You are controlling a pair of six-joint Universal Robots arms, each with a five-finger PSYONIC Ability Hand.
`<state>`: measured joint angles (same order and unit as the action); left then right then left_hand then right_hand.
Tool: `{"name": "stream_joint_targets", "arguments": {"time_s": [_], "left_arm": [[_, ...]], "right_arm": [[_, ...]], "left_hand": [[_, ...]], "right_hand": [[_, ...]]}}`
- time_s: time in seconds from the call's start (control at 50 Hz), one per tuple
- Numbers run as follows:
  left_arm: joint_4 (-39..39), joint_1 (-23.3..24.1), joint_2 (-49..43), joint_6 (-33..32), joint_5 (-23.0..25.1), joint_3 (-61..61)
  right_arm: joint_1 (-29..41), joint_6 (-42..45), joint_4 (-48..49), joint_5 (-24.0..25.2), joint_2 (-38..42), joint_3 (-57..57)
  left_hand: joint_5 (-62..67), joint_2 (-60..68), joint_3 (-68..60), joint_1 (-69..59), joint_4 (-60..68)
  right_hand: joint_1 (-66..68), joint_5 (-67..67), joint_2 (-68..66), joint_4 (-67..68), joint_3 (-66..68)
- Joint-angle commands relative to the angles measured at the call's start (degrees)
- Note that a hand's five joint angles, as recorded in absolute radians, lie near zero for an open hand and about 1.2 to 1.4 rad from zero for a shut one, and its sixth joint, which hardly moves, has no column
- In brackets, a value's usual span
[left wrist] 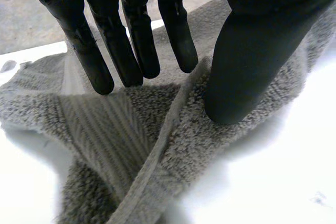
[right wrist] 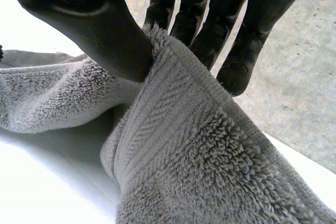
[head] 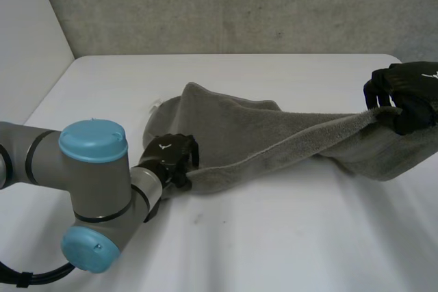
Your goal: Fold the towel.
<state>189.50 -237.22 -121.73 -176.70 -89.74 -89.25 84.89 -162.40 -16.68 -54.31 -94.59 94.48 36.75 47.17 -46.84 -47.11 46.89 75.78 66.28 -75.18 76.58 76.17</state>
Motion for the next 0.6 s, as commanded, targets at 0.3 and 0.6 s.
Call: {"name": "stream_joint_targets", "arguments": {"time_s": [0.3,0.6], "left_arm": [[-0.6,-2.4,17.8,-1.9,-0.4,-2.5],[-7.2,-11.1,37.4,-18.6,0.6,-0.2]], "right_arm": [[-0.6,1.1,-0.9,-0.6,-3.8,-9.4],[-0.1,5.8,-15.8,-0.1,-3.4,-26.3]], "left_hand": [[33.2,32.8,-33.2,-32.9,33.1],[33.2,32.8,-33.2,-32.9,33.1]], "right_hand": [[4.2,3.7,-4.8,3.4,3.8],[4.2,3.7,-4.8,3.4,3.8]]}}
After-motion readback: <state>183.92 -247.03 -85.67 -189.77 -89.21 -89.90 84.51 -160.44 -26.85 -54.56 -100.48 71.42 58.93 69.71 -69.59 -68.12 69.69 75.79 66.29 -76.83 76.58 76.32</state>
